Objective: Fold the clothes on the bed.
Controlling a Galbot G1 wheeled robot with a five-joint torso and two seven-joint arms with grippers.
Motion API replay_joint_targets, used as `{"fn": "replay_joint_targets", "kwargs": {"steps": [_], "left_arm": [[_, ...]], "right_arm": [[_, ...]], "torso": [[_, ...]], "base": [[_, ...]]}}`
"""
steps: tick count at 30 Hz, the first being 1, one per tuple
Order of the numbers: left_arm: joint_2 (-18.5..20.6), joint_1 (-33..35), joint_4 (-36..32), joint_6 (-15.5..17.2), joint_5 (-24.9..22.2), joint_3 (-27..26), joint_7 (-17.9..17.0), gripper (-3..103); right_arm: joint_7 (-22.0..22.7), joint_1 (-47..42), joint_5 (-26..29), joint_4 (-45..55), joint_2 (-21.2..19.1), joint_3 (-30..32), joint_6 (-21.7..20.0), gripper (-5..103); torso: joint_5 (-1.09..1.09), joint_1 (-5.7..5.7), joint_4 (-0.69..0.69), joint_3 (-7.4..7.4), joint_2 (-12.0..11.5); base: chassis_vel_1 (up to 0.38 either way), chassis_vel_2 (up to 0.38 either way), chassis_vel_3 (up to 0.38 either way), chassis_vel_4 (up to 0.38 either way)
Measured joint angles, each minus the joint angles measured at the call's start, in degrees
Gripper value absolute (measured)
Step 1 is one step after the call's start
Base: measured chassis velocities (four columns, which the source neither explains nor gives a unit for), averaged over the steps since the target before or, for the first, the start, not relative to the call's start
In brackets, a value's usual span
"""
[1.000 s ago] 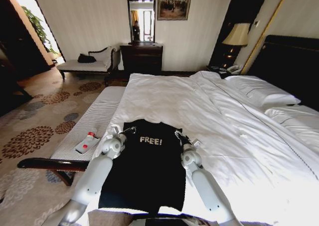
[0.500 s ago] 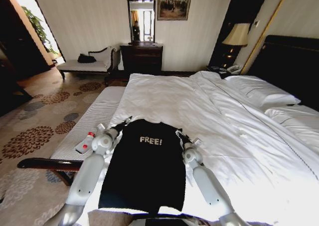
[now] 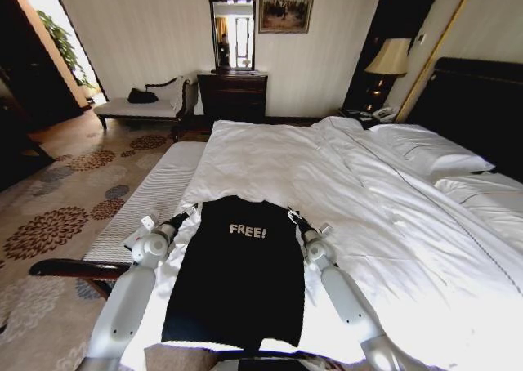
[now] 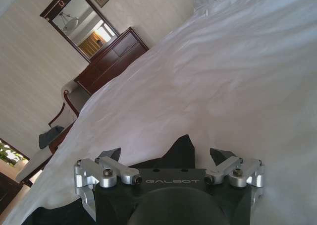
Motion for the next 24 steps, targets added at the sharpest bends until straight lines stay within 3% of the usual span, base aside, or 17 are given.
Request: {"fn": "replay_joint_targets", "kwargs": {"steps": [3,7,9,12,13,15,17,24], "left_arm": [[0.2,0.0,-0.8,0.0,-0.3,0.0,0.0,100],[0.5,0.4,-2.4,0.2,-1.0,0.0,-0.2,100],[0.5,0.4,-2.5,0.2,-1.1,0.0,-0.2,100],[0.5,0.2,-2.5,0.2,-1.1,0.1,-0.4,100],[0.5,0.2,-2.5,0.2,-1.1,0.1,-0.4,100],[0.4,0.0,-2.4,0.2,-1.1,0.2,-0.5,100],[0.4,0.0,-2.3,0.2,-1.1,0.2,-0.5,100],[0.5,-1.1,-1.2,0.4,-0.7,0.7,-0.5,100]], "right_arm": [[-0.1,0.5,-0.1,-0.8,0.0,-0.1,0.2,98],[-0.2,1.2,-0.1,-1.9,-0.2,-0.2,0.4,78],[-0.2,1.2,-0.1,-2.0,-0.2,-0.2,0.4,78],[-0.2,1.3,-0.1,-2.0,-0.1,-0.2,0.4,62],[-0.2,1.3,-0.1,-2.0,-0.1,-0.2,0.4,62],[-0.4,0.9,-0.2,-1.8,-0.1,-0.3,0.4,51],[-0.4,0.8,-0.3,-1.7,-0.1,-0.3,0.4,51],[-0.6,0.6,-1.0,-2.0,-0.1,-0.8,0.4,19]], "torso": [[0.0,0.0,0.0,0.0,0.0],[0.0,0.0,0.0,0.0,0.0],[0.01,0.0,-0.01,0.0,0.0],[0.0,0.0,0.01,0.0,0.0],[0.0,0.0,0.01,0.0,0.0],[0.0,0.0,0.0,0.0,0.0],[0.0,0.0,0.0,0.0,0.0],[0.0,0.0,0.0,0.0,0.0]], "base": [[0.0,0.0,0.0,0.0],[0.0,0.0,0.0,0.0],[0.0,0.0,0.0,0.0],[0.0,0.0,0.0,0.0],[0.0,0.0,0.0,0.0],[0.0,0.0,0.0,0.0],[0.0,0.0,0.0,0.0],[0.0,0.0,0.0,0.0]]}}
